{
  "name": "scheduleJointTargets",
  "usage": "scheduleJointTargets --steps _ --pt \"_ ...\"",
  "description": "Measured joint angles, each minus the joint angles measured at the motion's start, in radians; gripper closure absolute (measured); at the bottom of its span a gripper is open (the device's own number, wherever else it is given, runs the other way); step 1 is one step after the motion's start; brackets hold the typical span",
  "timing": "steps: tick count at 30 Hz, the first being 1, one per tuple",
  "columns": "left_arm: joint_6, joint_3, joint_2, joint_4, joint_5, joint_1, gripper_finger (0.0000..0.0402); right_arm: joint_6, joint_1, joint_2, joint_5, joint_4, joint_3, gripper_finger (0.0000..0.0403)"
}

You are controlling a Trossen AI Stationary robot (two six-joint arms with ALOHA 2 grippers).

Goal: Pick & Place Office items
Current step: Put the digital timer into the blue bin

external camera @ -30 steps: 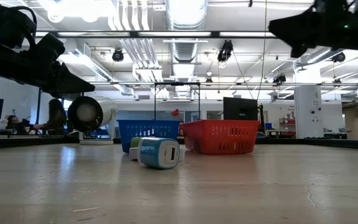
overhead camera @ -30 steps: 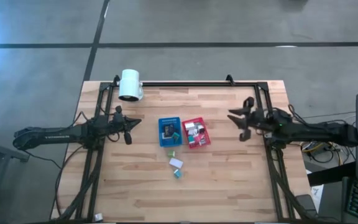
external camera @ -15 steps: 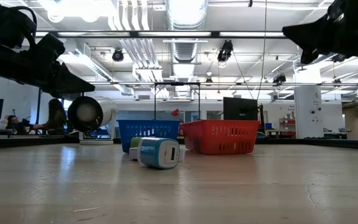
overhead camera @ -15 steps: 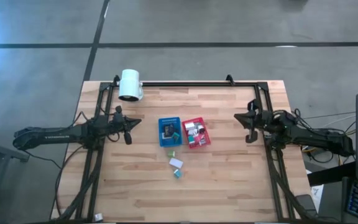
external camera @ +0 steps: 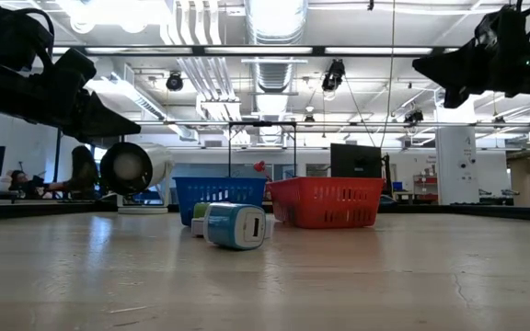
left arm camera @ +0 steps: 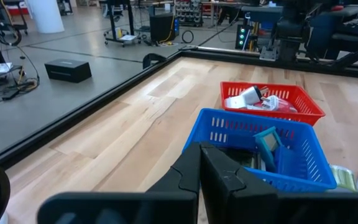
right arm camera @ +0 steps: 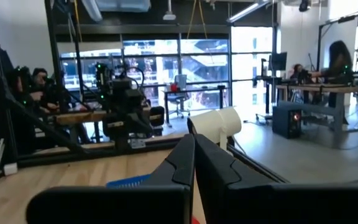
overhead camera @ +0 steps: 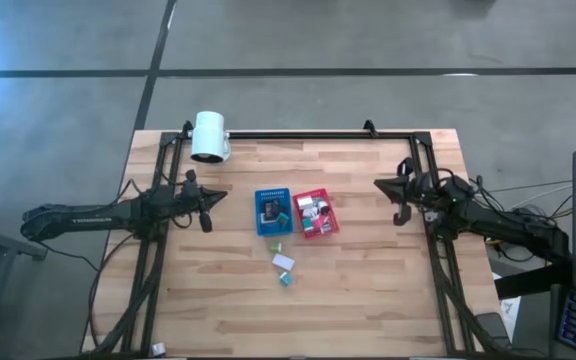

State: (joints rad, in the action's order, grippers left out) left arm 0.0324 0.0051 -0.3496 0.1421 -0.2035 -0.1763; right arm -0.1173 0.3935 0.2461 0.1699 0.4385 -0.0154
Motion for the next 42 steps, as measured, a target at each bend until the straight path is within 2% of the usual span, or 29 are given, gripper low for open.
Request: scheduleJointTargets --steps 13,18,23,30,38,42 --pt "-0.01 0.004 -0.001 0.005 0.004 0.002 0.039 -0.012 0.0 -0.092 0.047 -0.013 0.0 0.0394" --pt "-0.002 0.093 -0.072 -0.013 0.042 0.002 0.039 -0.006 0.0 -0.083 0.048 -0.016 0.0 0.0394" --pt "-0.025 0.274 -0.267 -0.172 0.152 0.01 0.0391 -0.003 0.0 -0.08 0.042 -0.016 0.0 0.0394" --pt "-0.128 0.563 -0.682 -0.305 0.265 0.073 0.0391 -0.004 0.0 -0.08 0.04 -0.015 0.0 0.0394" --pt "-0.315 0.917 -1.06 -0.543 0.284 0.172 0.0331 0.001 0.0 -0.079 0.041 -0.023 0.0 0.0394" --pt "-0.354 1.037 -1.175 -0.577 0.392 0.182 0.0291 0.013 0.0 -0.08 0.041 -0.032 0.0 0.0394"
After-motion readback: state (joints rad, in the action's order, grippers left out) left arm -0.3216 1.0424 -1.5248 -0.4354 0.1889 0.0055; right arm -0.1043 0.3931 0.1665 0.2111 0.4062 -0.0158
